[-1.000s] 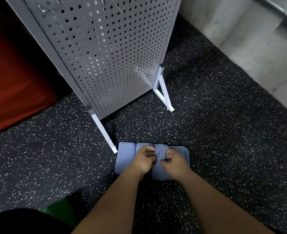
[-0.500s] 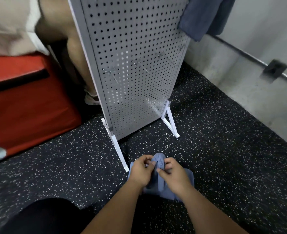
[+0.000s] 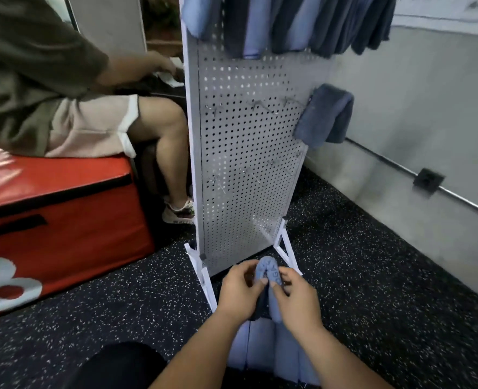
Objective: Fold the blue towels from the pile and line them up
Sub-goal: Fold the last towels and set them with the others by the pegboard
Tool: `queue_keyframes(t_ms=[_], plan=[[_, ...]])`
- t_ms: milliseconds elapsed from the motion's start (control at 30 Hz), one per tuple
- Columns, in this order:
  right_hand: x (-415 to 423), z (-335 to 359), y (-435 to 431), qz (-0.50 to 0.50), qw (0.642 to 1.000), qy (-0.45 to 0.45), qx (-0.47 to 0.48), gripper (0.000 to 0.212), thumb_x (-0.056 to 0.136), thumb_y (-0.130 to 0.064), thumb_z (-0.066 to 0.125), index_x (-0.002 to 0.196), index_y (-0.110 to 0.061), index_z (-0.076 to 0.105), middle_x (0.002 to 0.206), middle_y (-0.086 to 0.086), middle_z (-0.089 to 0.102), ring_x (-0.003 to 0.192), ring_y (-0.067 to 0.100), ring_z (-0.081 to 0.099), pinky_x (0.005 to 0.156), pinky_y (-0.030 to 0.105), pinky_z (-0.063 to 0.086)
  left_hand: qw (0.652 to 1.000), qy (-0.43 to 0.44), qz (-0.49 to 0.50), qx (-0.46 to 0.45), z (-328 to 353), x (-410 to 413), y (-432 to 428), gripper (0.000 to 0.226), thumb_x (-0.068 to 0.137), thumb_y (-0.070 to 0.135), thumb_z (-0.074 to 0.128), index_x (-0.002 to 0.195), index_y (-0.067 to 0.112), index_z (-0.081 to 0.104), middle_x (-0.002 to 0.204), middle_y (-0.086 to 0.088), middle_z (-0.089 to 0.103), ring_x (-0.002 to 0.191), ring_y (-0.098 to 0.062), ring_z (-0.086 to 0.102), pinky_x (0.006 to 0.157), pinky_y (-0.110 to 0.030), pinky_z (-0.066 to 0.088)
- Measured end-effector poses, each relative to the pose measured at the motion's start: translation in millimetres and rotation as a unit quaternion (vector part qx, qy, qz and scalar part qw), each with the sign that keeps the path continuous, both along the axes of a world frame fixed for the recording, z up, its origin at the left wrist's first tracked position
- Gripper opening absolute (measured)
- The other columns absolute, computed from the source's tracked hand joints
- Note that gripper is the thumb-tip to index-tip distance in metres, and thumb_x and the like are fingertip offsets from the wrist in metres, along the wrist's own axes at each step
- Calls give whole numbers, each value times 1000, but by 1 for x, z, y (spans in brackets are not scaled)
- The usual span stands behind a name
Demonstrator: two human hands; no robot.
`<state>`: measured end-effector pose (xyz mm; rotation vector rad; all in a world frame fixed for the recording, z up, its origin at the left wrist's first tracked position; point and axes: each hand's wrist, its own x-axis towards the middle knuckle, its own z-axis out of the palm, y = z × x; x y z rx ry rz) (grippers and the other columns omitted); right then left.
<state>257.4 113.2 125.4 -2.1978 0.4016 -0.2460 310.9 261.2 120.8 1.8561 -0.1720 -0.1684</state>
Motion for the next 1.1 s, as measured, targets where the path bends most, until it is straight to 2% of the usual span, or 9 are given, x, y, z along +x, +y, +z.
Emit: queue_keyframes(t_ms=[100, 233, 367, 467, 533, 600, 867, 967, 1100], plan=[[4, 25, 4, -2, 1000, -17, -19, 32, 94, -23, 76, 122, -38, 69, 105, -23, 75, 89, -4, 72, 85, 35, 62, 1000, -17, 8, 0, 25, 2, 6, 34, 90, 16, 80, 121, 28, 74, 107, 18, 77, 99, 5, 70, 94, -27, 58], [11, 60, 3, -18, 997, -47, -60, 31, 95, -27, 75, 124, -37, 69, 107, -20, 76, 88, 1, 71, 83, 34, 61, 999, -26, 17, 14, 68, 5, 4, 28, 94, 21, 78, 109, 43, 69, 96, 26, 72, 91, 13, 66, 85, -20, 55], [21, 101, -5, -29, 991, -78, -108, 25, 95, -34, 72, 120, -39, 68, 103, -18, 76, 85, 5, 71, 77, 35, 60, 997, -63, 28, 24, 114, 11, -8, 26, 97, 28, 75, 120, 38, 72, 99, 25, 72, 92, 6, 66, 83, -24, 55], [28, 135, -14, -34, 987, -113, -107, 20, 96, -35, 72, 116, -39, 69, 94, -20, 74, 80, 4, 70, 73, 36, 60, 995, -93, 34, 21, 148, 19, -20, 25, 98, 32, 73, 122, 36, 73, 102, 23, 72, 92, 2, 68, 86, -31, 59], [35, 154, -23, -34, 985, -134, -101, 18, 96, -36, 72, 114, -39, 68, 92, -21, 74, 79, 3, 70, 72, 38, 61, 991, -123, 38, 20, 169, 23, -28, 25, 98, 29, 71, 122, 34, 74, 101, 23, 72, 90, 2, 67, 87, -31, 59], [43, 171, -33, -36, 980, -161, -108, 20, 96, -36, 72, 114, -40, 68, 94, -20, 74, 80, 5, 70, 72, 39, 61, 988, -149, 38, 27, 193, 29, -37, 25, 98, 27, 70, 121, 32, 75, 101, 21, 72, 90, -1, 68, 87, -30, 58], [79, 250, -70, -62, 957, -262, -106, 24, 93, -35, 70, 115, -44, 65, 93, -18, 74, 84, 8, 70, 75, 39, 61, 969, -239, 28, 62, 285, 63, -68, 25, 95, 31, 68, 120, 34, 75, 104, 13, 76, 93, -12, 71, 87, -40, 62], [95, 277, -81, -76, 949, -280, -121, 24, 92, -34, 70, 116, -39, 69, 96, -12, 77, 87, 14, 72, 75, 35, 58, 954, -284, 35, 92, 310, 79, -73, 28, 94, 30, 67, 121, 34, 74, 107, 9, 75, 95, -16, 71, 88, -43, 61], [114, 305, -92, -81, 946, -276, -146, 30, 92, -38, 68, 122, -39, 68, 105, -7, 78, 94, 21, 72, 78, 36, 58, 940, -320, 63, 102, 333, 99, -75, 22, 96, 23, 69, 116, 31, 76, 99, 8, 77, 89, -16, 72, 84, -41, 62]])
